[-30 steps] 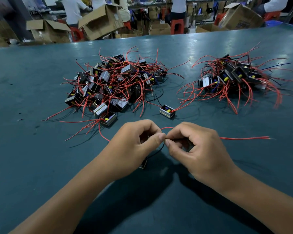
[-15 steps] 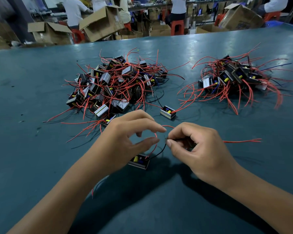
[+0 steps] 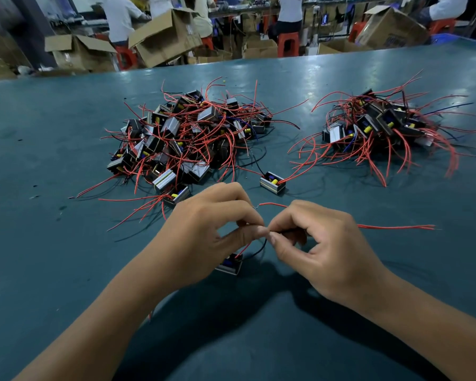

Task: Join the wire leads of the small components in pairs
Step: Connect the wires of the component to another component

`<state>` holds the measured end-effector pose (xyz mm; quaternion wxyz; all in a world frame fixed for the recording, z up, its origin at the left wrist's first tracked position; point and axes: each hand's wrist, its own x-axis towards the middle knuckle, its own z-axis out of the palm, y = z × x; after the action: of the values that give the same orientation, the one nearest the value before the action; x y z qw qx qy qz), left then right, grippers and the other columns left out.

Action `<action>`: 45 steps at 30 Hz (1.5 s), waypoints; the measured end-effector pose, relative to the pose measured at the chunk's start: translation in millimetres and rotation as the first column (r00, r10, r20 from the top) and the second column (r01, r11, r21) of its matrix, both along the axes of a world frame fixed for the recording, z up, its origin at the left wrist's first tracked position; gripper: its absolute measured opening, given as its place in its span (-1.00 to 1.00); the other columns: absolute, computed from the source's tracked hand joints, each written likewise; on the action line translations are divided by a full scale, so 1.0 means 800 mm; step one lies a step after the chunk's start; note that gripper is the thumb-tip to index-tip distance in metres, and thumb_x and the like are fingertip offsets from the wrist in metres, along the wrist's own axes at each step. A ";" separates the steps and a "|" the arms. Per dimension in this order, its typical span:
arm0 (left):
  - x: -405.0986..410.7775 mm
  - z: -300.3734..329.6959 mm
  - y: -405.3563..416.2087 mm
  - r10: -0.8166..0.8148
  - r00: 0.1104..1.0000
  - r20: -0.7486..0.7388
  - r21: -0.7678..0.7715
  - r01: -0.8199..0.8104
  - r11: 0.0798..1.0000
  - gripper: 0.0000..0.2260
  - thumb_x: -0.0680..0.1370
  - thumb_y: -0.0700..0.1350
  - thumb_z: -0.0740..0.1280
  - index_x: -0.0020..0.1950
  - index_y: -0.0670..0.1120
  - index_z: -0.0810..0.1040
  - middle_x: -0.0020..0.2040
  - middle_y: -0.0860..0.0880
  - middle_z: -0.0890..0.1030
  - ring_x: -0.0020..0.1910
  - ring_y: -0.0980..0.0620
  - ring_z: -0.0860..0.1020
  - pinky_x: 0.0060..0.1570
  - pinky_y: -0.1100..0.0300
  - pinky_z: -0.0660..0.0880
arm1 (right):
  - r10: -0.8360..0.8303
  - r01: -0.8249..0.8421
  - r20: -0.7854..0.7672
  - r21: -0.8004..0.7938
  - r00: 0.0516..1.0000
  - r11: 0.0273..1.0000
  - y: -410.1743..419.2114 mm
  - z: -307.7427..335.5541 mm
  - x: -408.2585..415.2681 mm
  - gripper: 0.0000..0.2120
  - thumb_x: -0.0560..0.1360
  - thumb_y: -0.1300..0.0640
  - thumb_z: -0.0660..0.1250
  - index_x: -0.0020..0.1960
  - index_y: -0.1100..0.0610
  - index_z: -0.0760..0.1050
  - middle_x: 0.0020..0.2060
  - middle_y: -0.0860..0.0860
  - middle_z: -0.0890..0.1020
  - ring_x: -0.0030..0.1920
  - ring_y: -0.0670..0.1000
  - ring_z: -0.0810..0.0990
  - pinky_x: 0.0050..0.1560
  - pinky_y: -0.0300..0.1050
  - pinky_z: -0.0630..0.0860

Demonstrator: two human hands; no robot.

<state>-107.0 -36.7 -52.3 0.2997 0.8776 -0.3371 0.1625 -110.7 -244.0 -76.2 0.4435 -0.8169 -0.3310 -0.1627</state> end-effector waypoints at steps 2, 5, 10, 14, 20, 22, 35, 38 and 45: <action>-0.003 -0.003 -0.004 0.000 0.977 -0.212 -0.119 -0.026 0.993 -0.83 0.58 0.02 0.39 -0.12 -0.04 0.66 -0.19 0.09 0.53 -0.21 0.10 0.53 -0.19 0.29 0.39 | -0.026 0.026 0.031 -0.014 0.999 1.000 -0.001 -0.001 0.001 -0.96 0.47 0.20 0.39 -0.15 0.15 0.59 -0.33 -0.09 0.52 -0.29 -0.07 0.49 -0.24 -0.14 0.45; -0.005 -0.004 -0.011 -0.014 0.915 -0.402 -0.250 -0.095 0.964 -0.82 0.53 0.04 0.40 -0.18 -0.04 0.65 -0.27 0.08 0.52 -0.32 0.19 0.47 -0.28 0.36 0.35 | -0.055 0.057 0.073 -0.032 0.996 0.998 0.000 -0.002 0.001 -0.96 0.47 0.21 0.39 -0.16 0.17 0.59 -0.34 -0.07 0.51 -0.30 -0.05 0.48 -0.23 -0.12 0.44; -0.008 0.000 -0.013 -0.041 0.855 -0.517 -0.314 -0.144 0.938 -0.76 0.53 0.04 0.44 -0.22 -0.09 0.65 -0.32 -0.14 0.53 -0.37 0.11 0.40 -0.35 0.26 0.31 | -0.070 0.078 0.127 -0.059 0.989 0.995 0.002 -0.001 0.000 -0.95 0.46 0.22 0.40 -0.18 0.15 0.57 -0.34 -0.08 0.50 -0.31 -0.05 0.46 -0.22 -0.14 0.42; -0.009 -0.004 -0.014 -0.071 0.698 -0.712 -0.374 -0.292 0.880 -0.78 0.46 0.05 0.41 -0.28 -0.07 0.66 -0.46 -0.06 0.29 -0.44 0.08 0.21 -0.40 0.20 0.15 | -0.069 0.089 0.192 -0.099 0.979 0.991 0.002 0.000 -0.003 -0.96 0.46 0.22 0.40 -0.17 0.14 0.59 -0.34 -0.07 0.50 -0.30 -0.04 0.45 -0.23 -0.12 0.42; -0.007 0.001 -0.007 -0.030 0.836 -0.548 -0.351 -0.198 0.915 -0.89 0.50 -0.04 0.47 -0.17 -0.05 0.66 -0.36 0.06 0.49 -0.40 0.11 0.35 -0.38 0.30 0.28 | -0.072 0.073 0.074 -0.018 0.995 0.997 0.000 -0.003 0.000 -0.94 0.45 0.22 0.39 -0.19 0.13 0.56 -0.35 -0.10 0.51 -0.31 -0.10 0.47 -0.22 -0.18 0.43; -0.005 0.007 0.002 0.036 0.939 -0.341 -0.268 -0.133 0.954 -0.96 0.48 -0.08 0.47 -0.10 0.04 0.67 -0.23 0.06 0.55 -0.34 0.04 0.43 -0.30 0.29 0.35 | -0.073 0.073 0.021 0.013 0.997 0.997 -0.001 -0.004 0.000 -0.93 0.45 0.21 0.39 -0.20 0.10 0.55 -0.34 -0.12 0.52 -0.29 -0.08 0.50 -0.23 -0.20 0.44; 0.002 -0.003 0.001 0.023 0.992 0.127 -0.042 -0.018 0.999 -0.87 0.50 -0.03 0.50 -0.02 -0.05 0.74 -0.12 0.06 0.59 -0.19 0.02 0.56 -0.22 0.04 0.50 | -0.037 0.038 -0.012 0.061 0.999 0.997 0.000 -0.005 0.002 -0.91 0.46 0.23 0.41 -0.19 0.08 0.55 -0.33 -0.14 0.53 -0.29 -0.09 0.52 -0.24 -0.34 0.41; 0.004 -0.003 0.000 0.008 0.987 0.161 -0.011 -0.006 1.000 -0.85 0.53 0.00 0.44 -0.05 -0.05 0.74 -0.13 0.05 0.58 -0.19 -0.01 0.56 -0.24 0.01 0.49 | -0.033 0.034 -0.002 0.047 0.999 0.998 0.000 -0.005 0.001 -0.92 0.46 0.22 0.40 -0.18 0.08 0.56 -0.33 -0.15 0.52 -0.29 -0.10 0.51 -0.23 -0.33 0.40; 0.005 -0.002 0.002 -0.021 0.990 0.141 0.052 0.014 0.999 -0.85 0.58 -0.02 0.38 -0.05 -0.06 0.70 -0.11 0.03 0.57 -0.15 0.01 0.54 -0.23 0.04 0.49 | -0.041 0.040 0.011 0.021 0.999 0.999 0.000 -0.003 0.000 -0.95 0.46 0.20 0.39 -0.17 0.09 0.57 -0.33 -0.14 0.51 -0.28 -0.08 0.51 -0.23 -0.26 0.41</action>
<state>-103.3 -35.4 -54.2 0.2542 0.8681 -0.3693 0.2132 -110.9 -243.7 -78.7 0.4464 -0.8179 -0.3153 -0.1797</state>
